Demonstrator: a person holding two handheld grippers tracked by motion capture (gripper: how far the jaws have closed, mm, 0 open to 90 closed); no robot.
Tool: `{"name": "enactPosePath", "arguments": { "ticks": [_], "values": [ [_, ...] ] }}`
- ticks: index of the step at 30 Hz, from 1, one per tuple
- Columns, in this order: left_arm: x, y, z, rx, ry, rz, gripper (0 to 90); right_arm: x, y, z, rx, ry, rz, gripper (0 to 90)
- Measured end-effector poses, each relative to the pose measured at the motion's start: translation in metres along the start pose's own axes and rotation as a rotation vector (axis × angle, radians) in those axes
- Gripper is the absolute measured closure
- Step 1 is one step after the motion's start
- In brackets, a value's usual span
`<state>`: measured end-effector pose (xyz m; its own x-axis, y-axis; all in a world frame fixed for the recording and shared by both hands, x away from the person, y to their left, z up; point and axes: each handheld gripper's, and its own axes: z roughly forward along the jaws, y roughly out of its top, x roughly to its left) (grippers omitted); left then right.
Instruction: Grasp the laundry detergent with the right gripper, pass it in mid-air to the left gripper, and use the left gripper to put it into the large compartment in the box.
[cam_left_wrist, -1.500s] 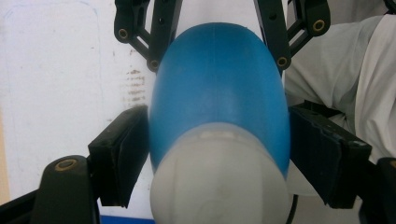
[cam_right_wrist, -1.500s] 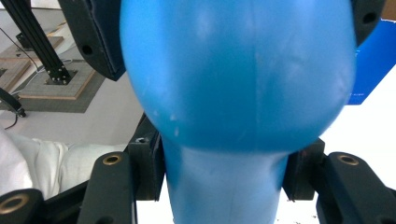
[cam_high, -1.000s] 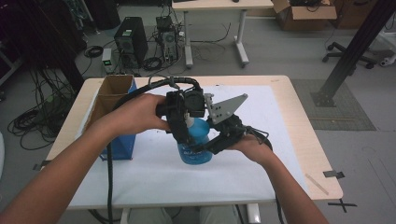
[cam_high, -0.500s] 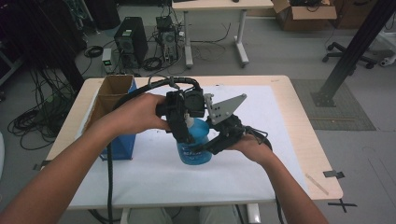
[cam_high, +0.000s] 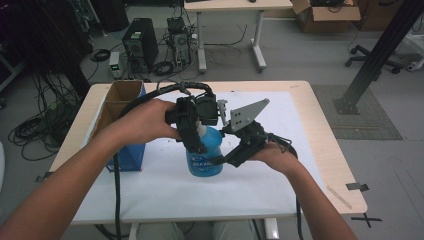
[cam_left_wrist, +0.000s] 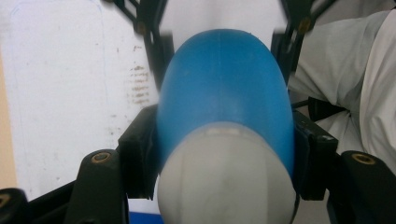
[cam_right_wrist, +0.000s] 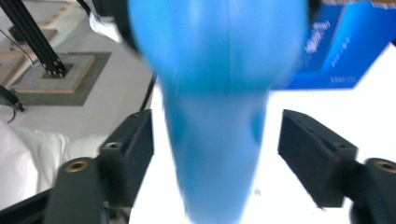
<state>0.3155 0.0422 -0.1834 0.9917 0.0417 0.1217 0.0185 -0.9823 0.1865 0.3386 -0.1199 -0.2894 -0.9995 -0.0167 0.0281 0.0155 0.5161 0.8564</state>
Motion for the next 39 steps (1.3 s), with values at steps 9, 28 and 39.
{"name": "enactPosePath", "arguments": {
  "ticks": [9, 28, 39],
  "values": [
    [0.009, -0.009, -0.012, 0.023, 0.033, -0.082, 38.0, 0.001, -0.016, -0.043, 0.137, -0.082, 0.069, 13.9],
    [0.030, -0.021, -0.069, 0.065, 0.168, -0.395, 38.1, -0.002, -0.029, -0.107, 0.337, -0.240, 0.150, 8.1],
    [0.040, -0.030, -0.091, 0.064, 0.206, -0.544, 38.1, -0.002, -0.029, -0.116, 0.368, -0.251, 0.145, 7.0]
  ]
}}
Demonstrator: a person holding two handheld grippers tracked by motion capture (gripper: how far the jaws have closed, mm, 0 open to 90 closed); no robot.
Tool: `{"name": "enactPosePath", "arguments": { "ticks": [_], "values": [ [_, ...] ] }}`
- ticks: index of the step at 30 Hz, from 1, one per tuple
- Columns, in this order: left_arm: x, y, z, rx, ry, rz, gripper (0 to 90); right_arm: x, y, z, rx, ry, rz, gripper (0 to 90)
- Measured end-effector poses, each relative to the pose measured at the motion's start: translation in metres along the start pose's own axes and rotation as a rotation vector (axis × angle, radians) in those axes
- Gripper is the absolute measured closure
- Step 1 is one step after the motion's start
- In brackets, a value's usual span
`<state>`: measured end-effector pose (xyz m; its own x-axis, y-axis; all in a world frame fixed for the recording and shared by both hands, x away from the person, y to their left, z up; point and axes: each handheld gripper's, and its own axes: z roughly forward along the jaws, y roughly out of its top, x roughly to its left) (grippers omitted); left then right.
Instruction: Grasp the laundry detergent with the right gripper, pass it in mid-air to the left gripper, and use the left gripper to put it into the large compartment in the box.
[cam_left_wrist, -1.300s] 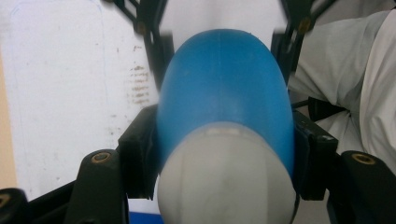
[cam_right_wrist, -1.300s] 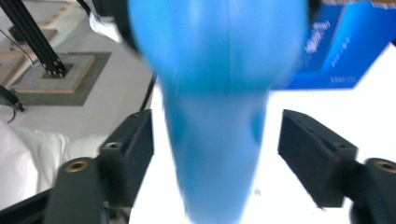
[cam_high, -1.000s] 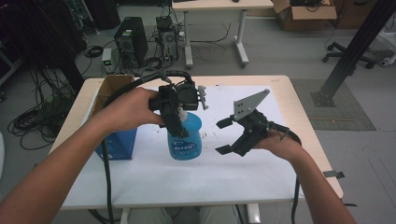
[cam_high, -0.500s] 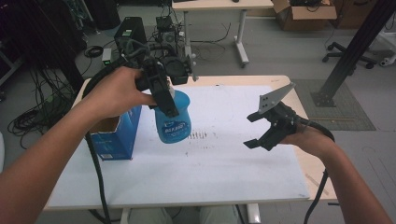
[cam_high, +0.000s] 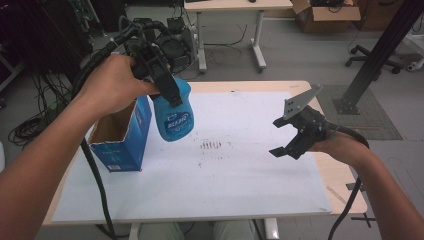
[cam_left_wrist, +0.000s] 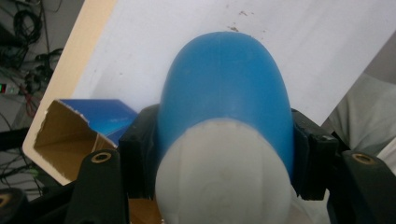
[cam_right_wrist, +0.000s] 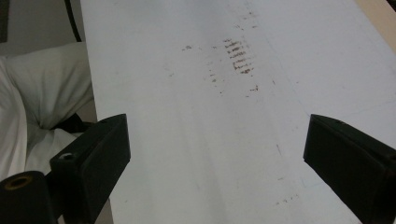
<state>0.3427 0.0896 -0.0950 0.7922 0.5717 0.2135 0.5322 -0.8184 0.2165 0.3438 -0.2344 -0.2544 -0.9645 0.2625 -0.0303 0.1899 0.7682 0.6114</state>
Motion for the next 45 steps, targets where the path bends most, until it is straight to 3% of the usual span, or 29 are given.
{"name": "enactPosePath", "arguments": {
  "ticks": [13, 17, 29, 40, 45],
  "values": [
    [0.019, -0.004, -0.014, -0.006, 0.042, -0.189, 38.2, -0.010, -0.004, -0.010, 0.052, 0.012, -0.022, 6.7],
    [0.025, -0.005, -0.018, 0.001, 0.051, -0.246, 38.2, -0.012, -0.005, -0.010, 0.096, 0.009, -0.027, 6.6],
    [0.047, -0.017, -0.031, 0.048, 0.074, -0.465, 38.2, -0.017, -0.005, -0.016, 0.193, -0.019, -0.049, 6.8],
    [0.074, -0.034, -0.040, 0.073, 0.113, -0.637, 38.2, -0.023, -0.014, -0.014, 0.193, -0.021, -0.038, 6.8],
    [0.084, -0.041, -0.041, 0.089, 0.135, -0.683, 38.2, -0.025, -0.018, -0.014, 0.191, -0.022, -0.037, 6.9]
  ]
}}
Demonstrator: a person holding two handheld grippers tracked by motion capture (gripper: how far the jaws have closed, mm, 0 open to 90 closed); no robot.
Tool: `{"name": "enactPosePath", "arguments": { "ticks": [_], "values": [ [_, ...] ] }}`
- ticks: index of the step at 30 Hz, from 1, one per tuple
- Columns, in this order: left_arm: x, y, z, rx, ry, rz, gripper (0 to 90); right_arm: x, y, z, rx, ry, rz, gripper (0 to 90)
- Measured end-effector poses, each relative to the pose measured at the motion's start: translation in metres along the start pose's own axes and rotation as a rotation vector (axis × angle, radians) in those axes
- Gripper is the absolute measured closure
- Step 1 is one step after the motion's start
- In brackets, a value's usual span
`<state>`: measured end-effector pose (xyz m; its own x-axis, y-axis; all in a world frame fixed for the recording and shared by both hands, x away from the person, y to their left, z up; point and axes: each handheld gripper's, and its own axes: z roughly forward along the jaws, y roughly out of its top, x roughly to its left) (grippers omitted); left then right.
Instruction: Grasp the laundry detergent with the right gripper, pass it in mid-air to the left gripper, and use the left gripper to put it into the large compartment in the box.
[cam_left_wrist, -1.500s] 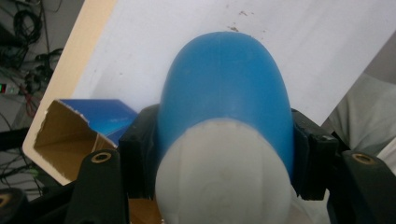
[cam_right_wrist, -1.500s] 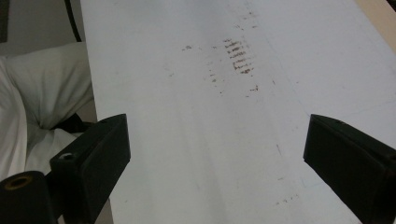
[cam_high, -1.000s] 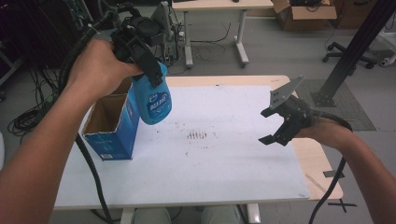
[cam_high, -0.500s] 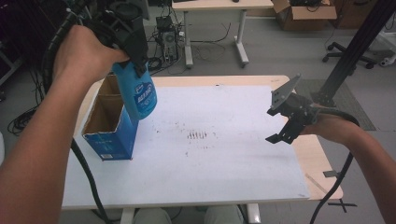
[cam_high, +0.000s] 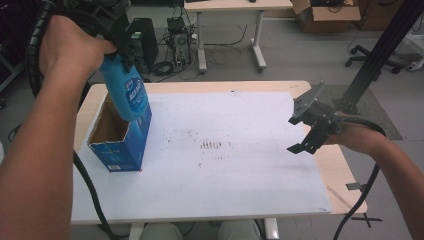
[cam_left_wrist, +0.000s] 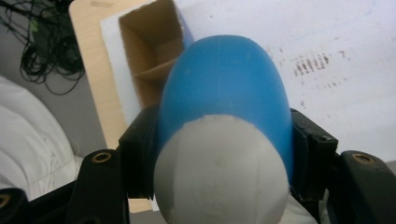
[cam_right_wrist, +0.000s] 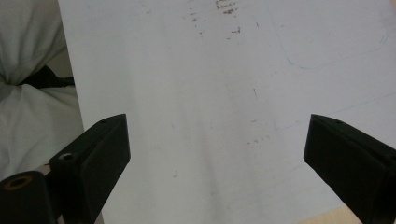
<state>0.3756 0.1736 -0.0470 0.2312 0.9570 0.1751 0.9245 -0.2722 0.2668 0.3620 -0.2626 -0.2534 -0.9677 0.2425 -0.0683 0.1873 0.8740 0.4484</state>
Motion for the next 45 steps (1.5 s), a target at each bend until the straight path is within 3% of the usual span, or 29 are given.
{"name": "enactPosePath", "arguments": {
  "ticks": [10, 15, 34, 45],
  "values": [
    [0.023, -0.002, 0.004, 0.002, 0.023, -0.092, 38.2, -0.004, -0.003, 0.000, 0.000, -0.004, 0.012, 6.9],
    [0.034, -0.005, 0.013, -0.006, 0.040, -0.124, 38.2, -0.004, -0.004, 0.001, 0.001, -0.002, 0.023, 6.9],
    [0.058, -0.012, 0.074, 0.001, 0.040, -0.149, 38.3, -0.005, -0.014, 0.000, -0.008, -0.014, 0.071, 6.7],
    [0.060, -0.020, 0.128, 0.023, 0.036, -0.133, 38.3, -0.004, -0.024, 0.001, -0.004, -0.021, 0.093, 6.7]
  ]
}}
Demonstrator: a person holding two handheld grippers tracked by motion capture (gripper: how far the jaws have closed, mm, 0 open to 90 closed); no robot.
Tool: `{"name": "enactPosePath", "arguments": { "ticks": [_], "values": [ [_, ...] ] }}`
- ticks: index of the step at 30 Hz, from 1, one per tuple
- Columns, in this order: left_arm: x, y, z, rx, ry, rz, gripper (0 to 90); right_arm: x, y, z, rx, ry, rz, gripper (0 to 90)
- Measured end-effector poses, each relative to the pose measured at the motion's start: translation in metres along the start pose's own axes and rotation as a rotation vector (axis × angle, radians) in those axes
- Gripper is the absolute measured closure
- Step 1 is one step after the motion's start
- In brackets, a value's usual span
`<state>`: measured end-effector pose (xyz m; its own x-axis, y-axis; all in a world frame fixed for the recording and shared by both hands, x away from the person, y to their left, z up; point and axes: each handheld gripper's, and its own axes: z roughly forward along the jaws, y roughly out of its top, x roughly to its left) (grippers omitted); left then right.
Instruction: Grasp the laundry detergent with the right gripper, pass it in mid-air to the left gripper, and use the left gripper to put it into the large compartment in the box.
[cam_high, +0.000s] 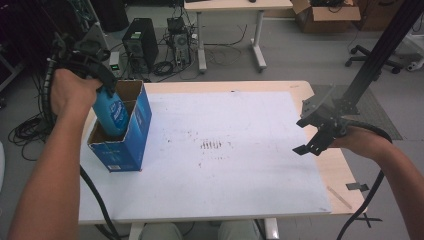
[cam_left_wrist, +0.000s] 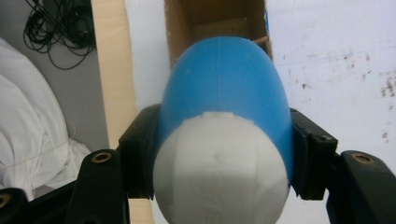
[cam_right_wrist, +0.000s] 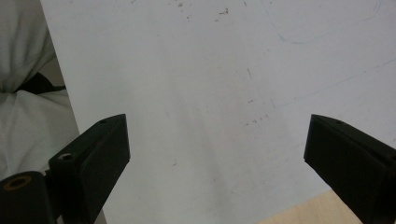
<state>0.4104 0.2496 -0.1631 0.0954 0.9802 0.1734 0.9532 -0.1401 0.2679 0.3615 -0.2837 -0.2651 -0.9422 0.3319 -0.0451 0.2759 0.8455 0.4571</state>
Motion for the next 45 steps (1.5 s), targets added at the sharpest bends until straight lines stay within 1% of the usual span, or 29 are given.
{"name": "enactPosePath", "arguments": {
  "ticks": [3, 5, 9, 13, 15, 19, 26, 30, 36, 39, 42, 45],
  "values": [
    [0.001, -0.003, 0.015, 0.005, -0.018, -0.009, 38.3, 0.000, -0.002, 0.000, -0.001, -0.002, 0.010, 6.7],
    [0.000, -0.005, 0.025, 0.010, -0.025, -0.007, 38.3, 0.000, -0.003, 0.000, -0.002, -0.003, 0.015, 6.8],
    [-0.003, -0.007, 0.042, 0.019, -0.020, 0.007, 38.3, -0.001, -0.005, 0.002, 0.000, -0.004, 0.018, 6.8],
    [-0.005, -0.009, 0.054, 0.024, -0.019, 0.009, 38.3, -0.001, -0.006, 0.003, -0.003, -0.003, 0.022, 6.9],
    [-0.005, -0.010, 0.059, 0.026, -0.021, 0.008, 38.3, -0.001, -0.007, 0.004, 0.003, -0.002, 0.027, 6.9],
    [-0.005, -0.012, 0.068, 0.025, -0.022, 0.020, 38.3, -0.001, -0.008, 0.006, 0.002, -0.002, 0.029, 6.8],
    [-0.008, -0.015, 0.083, 0.021, -0.008, 0.028, 38.3, -0.001, -0.011, 0.006, 0.003, -0.007, 0.035, 7.0],
    [-0.009, -0.016, 0.092, 0.031, -0.013, 0.028, 38.3, -0.001, -0.011, 0.008, 0.003, -0.003, 0.038, 7.0],
    [-0.012, -0.018, 0.104, 0.041, -0.018, 0.043, 38.3, -0.002, -0.012, 0.011, 0.005, 0.004, 0.043, 7.0],
    [-0.014, -0.018, 0.110, 0.052, -0.021, 0.044, 38.3, -0.002, -0.013, 0.011, 0.005, 0.004, 0.045, 7.0],
    [-0.015, -0.018, 0.112, 0.045, -0.018, 0.048, 38.3, -0.003, -0.013, 0.012, 0.004, 0.004, 0.042, 7.0],
    [-0.014, -0.017, 0.111, 0.050, -0.019, 0.050, 38.3, -0.003, -0.013, 0.013, 0.007, 0.006, 0.045, 7.0]
  ]
}}
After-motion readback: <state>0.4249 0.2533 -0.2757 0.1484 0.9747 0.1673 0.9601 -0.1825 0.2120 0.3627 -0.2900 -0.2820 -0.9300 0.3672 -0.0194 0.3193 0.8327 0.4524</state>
